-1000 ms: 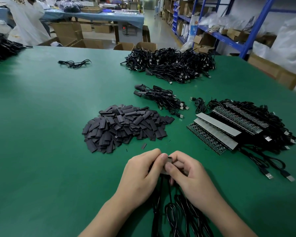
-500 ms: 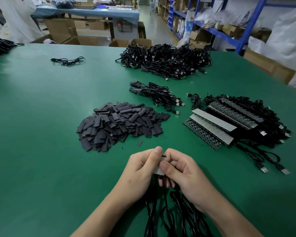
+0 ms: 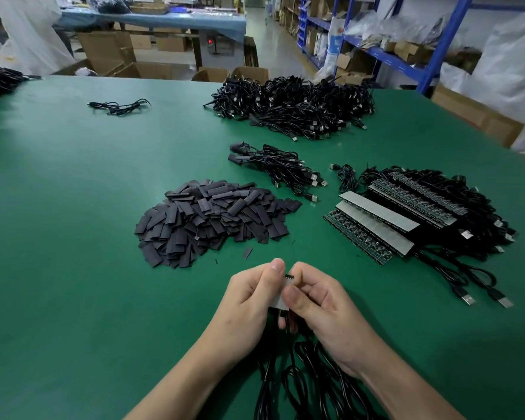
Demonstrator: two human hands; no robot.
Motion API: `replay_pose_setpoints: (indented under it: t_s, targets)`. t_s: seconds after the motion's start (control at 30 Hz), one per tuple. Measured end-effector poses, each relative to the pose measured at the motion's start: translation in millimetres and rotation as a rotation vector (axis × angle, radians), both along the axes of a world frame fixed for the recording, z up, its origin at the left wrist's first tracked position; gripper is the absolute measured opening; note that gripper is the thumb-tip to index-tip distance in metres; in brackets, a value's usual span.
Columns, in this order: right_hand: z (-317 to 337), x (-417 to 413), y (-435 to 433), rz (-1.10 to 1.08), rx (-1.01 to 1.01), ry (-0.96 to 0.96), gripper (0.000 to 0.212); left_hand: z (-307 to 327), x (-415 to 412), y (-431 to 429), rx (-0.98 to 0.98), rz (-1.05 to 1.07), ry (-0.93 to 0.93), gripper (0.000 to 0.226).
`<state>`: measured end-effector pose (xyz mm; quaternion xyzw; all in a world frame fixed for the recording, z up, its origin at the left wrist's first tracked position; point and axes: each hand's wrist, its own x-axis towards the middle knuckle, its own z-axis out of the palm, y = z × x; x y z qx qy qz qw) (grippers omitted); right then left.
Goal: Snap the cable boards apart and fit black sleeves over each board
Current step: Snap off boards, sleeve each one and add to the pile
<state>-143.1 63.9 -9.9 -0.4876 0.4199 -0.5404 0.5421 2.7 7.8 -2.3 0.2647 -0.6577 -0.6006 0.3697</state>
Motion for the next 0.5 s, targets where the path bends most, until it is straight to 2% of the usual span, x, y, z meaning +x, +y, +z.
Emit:
replay_pose_setpoints:
  t_s: [0.5]
  targets:
    - [2.0,-0.1,1.1,-0.001,0.021,0.034,0.032,0.8,3.0,-2.5,0.007,-0.047,-0.035,0.061]
